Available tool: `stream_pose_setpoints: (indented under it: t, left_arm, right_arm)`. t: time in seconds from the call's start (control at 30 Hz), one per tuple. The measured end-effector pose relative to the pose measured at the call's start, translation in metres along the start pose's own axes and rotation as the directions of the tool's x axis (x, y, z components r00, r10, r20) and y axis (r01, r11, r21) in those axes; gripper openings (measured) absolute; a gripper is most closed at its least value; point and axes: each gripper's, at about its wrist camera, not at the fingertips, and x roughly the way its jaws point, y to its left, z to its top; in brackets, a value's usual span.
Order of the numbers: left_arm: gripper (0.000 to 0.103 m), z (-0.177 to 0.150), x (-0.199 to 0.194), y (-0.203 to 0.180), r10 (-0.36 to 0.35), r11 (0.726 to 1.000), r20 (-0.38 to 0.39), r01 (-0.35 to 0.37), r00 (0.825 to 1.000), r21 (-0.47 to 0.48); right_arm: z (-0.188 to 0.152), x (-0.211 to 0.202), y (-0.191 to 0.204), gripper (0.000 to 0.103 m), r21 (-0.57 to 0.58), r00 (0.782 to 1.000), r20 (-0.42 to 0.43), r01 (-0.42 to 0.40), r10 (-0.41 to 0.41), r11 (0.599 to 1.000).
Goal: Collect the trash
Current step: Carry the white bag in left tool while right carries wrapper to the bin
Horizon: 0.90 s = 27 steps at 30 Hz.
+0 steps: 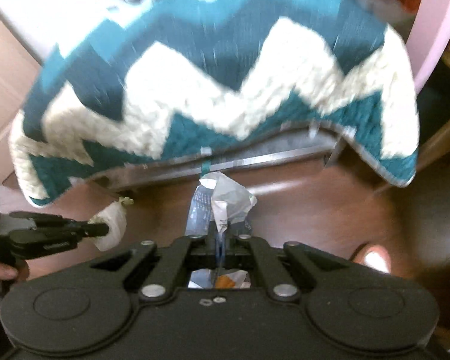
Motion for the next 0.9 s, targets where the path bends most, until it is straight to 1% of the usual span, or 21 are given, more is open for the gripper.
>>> stream_pose_setpoints:
  t: [0.1, 0.17, 0.23, 0.3, 0.37, 0.5, 0.67, 0.73, 0.83, 0.9]
  left_arm:
    - [0.004, 0.015, -0.045, -0.033, -0.002, 0.999, 0.073, 0.000, 0.997, 0.032]
    - [0.004, 0.026, -0.074, -0.056, -0.008, 0.999, 0.129, 0.002, 0.992, 0.050]
    - [0.004, 0.035, -0.105, -0.085, -0.020, 0.997, 0.196, 0.005, 0.980, 0.075]
    - [0.004, 0.044, -0.134, -0.112, -0.030, 0.995, 0.253, 0.004, 0.967, 0.100]
    - [0.004, 0.051, -0.162, -0.141, -0.044, 0.991, 0.308, 0.003, 0.950, 0.132]
    - [0.004, 0.060, -0.211, -0.203, -0.081, 0.981, 0.411, 0.001, 0.908, 0.192]
    - [0.004, 0.069, -0.257, -0.277, -0.142, 0.965, 0.494, 0.009, 0.858, 0.261]
    - [0.004, 0.073, -0.272, -0.308, -0.167, 0.956, 0.514, 0.010, 0.842, 0.294]
    - [0.004, 0.081, -0.290, -0.353, -0.207, 0.944, 0.524, 0.027, 0.826, 0.329]
    - [0.004, 0.087, -0.302, -0.385, -0.237, 0.934, 0.536, 0.039, 0.811, 0.354]
  right_arm:
    - [0.006, -0.048, -0.004, 0.000, -0.010, 0.998, 0.058, -0.009, 0.009, 1.000]
    - [0.008, -0.082, -0.007, 0.000, -0.022, 0.994, 0.107, -0.011, 0.013, 1.000]
    - [0.009, -0.115, -0.012, 0.000, -0.029, 0.988, 0.155, -0.015, 0.019, 0.999]
    - [0.009, -0.151, -0.018, 0.000, -0.049, 0.976, 0.219, -0.005, 0.016, 0.999]
    - [0.009, -0.189, -0.026, 0.000, -0.064, 0.959, 0.284, 0.004, 0.014, 0.998]
    - [0.008, -0.264, -0.043, 0.000, -0.094, 0.915, 0.404, 0.048, -0.006, 0.994]
    - [0.013, -0.346, -0.067, 0.000, -0.108, 0.864, 0.501, 0.115, -0.046, 0.988]
    - [0.013, -0.374, -0.079, 0.000, -0.101, 0.839, 0.540, 0.144, -0.067, 0.984]
    - [0.013, -0.414, -0.096, 0.000, -0.075, 0.796, 0.598, 0.179, -0.100, 0.981]
    - [0.012, -0.436, -0.109, 0.000, -0.054, 0.766, 0.630, 0.209, -0.129, 0.976]
